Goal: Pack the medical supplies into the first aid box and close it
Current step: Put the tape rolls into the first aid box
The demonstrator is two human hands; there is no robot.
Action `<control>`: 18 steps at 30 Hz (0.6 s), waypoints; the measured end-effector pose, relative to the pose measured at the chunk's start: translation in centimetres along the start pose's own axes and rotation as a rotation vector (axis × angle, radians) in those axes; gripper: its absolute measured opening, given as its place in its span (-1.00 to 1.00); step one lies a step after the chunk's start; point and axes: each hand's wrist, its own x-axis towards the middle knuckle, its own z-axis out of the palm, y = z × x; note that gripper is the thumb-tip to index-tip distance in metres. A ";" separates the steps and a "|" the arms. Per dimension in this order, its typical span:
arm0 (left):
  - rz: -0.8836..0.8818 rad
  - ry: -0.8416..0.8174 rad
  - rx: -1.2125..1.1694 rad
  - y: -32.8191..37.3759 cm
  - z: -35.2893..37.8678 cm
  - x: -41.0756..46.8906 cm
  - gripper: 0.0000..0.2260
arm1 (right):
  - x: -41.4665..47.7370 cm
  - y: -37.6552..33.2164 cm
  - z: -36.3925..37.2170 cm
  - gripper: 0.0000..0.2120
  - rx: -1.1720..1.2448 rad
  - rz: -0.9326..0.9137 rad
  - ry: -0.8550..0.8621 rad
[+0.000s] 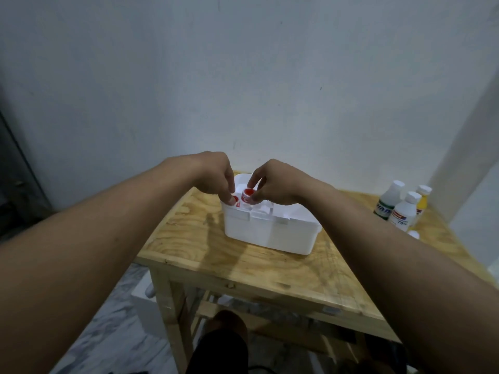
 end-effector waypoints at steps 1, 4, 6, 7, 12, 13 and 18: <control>-0.001 -0.005 0.000 0.0 0.0 0.1 -0.68 | 0.1 0.0 0.1 -0.59 -0.007 0.002 -0.004; 0.001 0.004 -0.013 -0.2 0.4 0.4 -0.73 | 0.4 0.0 0.3 -0.57 -0.010 0.007 -0.011; 0.004 0.019 -0.022 -0.3 0.5 0.4 -0.75 | 0.6 -0.1 0.4 -0.57 -0.010 0.002 -0.009; 0.005 0.023 -0.026 -0.3 0.6 0.4 -0.76 | 0.7 -0.1 0.5 -0.58 -0.011 -0.001 -0.008; 0.006 0.036 -0.010 -0.1 0.5 0.3 -0.77 | 1.1 -0.2 1.0 -0.59 -0.031 0.014 -0.019; 0.005 0.040 0.004 -0.1 0.5 0.3 -0.78 | 1.1 -0.2 1.0 -0.59 -0.034 0.017 -0.024; -0.008 0.047 0.032 0.0 0.2 0.0 -0.81 | 0.7 -0.5 0.7 -0.66 -0.072 0.017 -0.047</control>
